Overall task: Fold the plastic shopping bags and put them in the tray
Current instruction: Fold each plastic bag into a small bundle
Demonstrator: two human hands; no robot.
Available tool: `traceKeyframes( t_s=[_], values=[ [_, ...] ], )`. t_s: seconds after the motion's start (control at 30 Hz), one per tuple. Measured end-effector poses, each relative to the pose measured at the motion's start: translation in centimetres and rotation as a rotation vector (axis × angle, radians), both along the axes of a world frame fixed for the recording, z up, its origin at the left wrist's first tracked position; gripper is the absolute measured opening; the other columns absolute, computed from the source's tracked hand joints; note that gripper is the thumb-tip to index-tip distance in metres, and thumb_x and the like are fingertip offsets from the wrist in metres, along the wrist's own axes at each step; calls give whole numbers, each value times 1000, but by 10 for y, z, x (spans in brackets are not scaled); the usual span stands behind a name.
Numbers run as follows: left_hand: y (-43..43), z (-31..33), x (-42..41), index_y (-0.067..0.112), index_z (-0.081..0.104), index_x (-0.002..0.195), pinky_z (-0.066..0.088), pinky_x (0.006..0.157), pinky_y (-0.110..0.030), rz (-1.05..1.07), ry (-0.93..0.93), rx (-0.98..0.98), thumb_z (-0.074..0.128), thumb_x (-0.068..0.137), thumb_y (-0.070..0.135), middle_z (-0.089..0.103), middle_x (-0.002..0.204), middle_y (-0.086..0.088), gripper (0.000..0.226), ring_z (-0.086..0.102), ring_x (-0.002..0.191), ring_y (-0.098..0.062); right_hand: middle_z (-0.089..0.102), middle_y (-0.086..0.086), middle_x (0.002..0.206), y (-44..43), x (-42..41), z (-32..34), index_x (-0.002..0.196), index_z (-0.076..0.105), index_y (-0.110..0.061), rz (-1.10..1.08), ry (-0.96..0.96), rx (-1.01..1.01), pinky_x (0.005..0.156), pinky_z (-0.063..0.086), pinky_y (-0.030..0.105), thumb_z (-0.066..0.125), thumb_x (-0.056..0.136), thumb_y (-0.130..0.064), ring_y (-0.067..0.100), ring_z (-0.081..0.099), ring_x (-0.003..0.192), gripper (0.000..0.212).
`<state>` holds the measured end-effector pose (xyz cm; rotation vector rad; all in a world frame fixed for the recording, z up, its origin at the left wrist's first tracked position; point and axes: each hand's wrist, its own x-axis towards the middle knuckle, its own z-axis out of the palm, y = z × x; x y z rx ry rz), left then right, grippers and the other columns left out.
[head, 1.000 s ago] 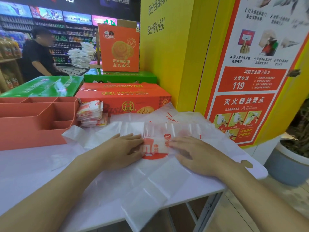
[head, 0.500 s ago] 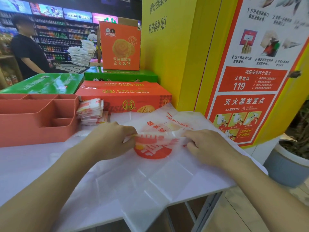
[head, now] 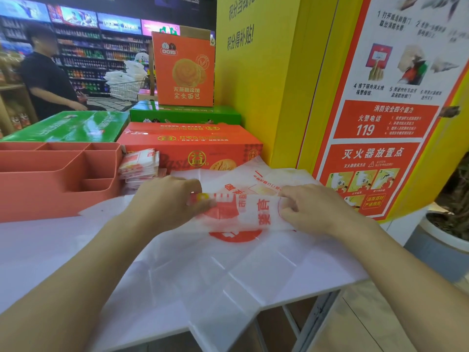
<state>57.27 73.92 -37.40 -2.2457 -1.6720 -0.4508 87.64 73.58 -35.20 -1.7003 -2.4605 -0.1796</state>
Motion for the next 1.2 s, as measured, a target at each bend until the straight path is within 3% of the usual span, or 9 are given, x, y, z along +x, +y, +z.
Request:
traceKeyframes(
  t_s=[0.1, 0.23, 0.37, 0.47, 0.57, 0.67, 0.87, 1.03, 1.2],
  values=[
    [5, -5, -4, 37, 65, 121, 41, 81, -33, -10, 38, 91, 41, 92, 69, 70, 110, 11, 50, 61, 103, -20, 64, -9, 112, 10, 3, -9, 114, 59, -31, -25, -34, 31, 88, 45, 38, 42, 96, -40, 22, 54, 112, 27],
    [3, -12, -2, 44, 56, 135, 42, 93, -35, -21, 96, -114, 39, 96, 65, 65, 124, 12, 48, 59, 114, -19, 52, -8, 139, 16, 7, -18, 150, 39, -36, -49, -31, -41, 106, 36, 40, 44, 96, -38, 20, 43, 129, 54],
    [3, -15, 1, 42, 54, 137, 44, 99, -35, -80, 88, -214, 44, 99, 54, 59, 137, 14, 42, 57, 121, -17, 48, -10, 149, 15, 10, -32, 152, 37, -38, 3, 10, -86, 108, 38, 40, 38, 105, -39, 20, 44, 132, 47],
    [3, -18, 8, 35, 54, 142, 36, 111, -29, -245, -26, -265, 46, 103, 35, 51, 148, 13, 39, 49, 134, -16, 37, -12, 160, 15, 5, -40, 155, 36, -35, 56, 39, -54, 120, 25, 34, 33, 108, -37, 13, 33, 146, 46],
    [-2, -23, 21, 38, 31, 154, 11, 124, -33, -279, -37, -439, 35, 106, 47, 22, 163, 18, 50, 18, 151, -6, 13, -18, 167, 9, -11, -45, 160, 22, -37, 165, 78, -134, 126, 2, 31, 26, 110, -44, 2, 3, 154, 50],
    [-4, -31, 26, 41, 10, 158, 0, 126, -40, -240, 21, -565, 23, 102, 59, 1, 165, 22, 61, 0, 153, -6, -4, -22, 166, 5, -24, -53, 161, 9, -41, 212, 39, -243, 127, -5, 37, 19, 107, -54, -2, -14, 152, 56],
    [-6, -28, 24, 36, 9, 160, 2, 126, -40, -230, 37, -535, 26, 100, 63, 3, 166, 19, 67, 2, 153, -6, -6, -23, 166, 3, -27, -52, 161, 6, -42, 218, 9, -280, 127, -4, 39, 22, 103, -64, -5, -16, 150, 64],
    [-8, -29, 27, 38, -9, 157, -8, 124, -41, -179, 128, -649, 14, 100, 65, -15, 163, 20, 67, -16, 152, -8, -26, -22, 160, 0, -27, -51, 158, -12, -43, 219, -118, -349, 124, -15, 36, 10, 100, -67, 0, -30, 147, 66],
    [-7, -31, 25, 43, -8, 157, -9, 124, -41, -171, 77, -653, 15, 99, 68, -15, 163, 23, 67, -17, 151, -8, -22, -26, 161, 1, -26, -52, 159, -6, -45, 210, -47, -347, 125, -12, 35, 13, 101, -67, -2, -26, 148, 64]
  ],
)
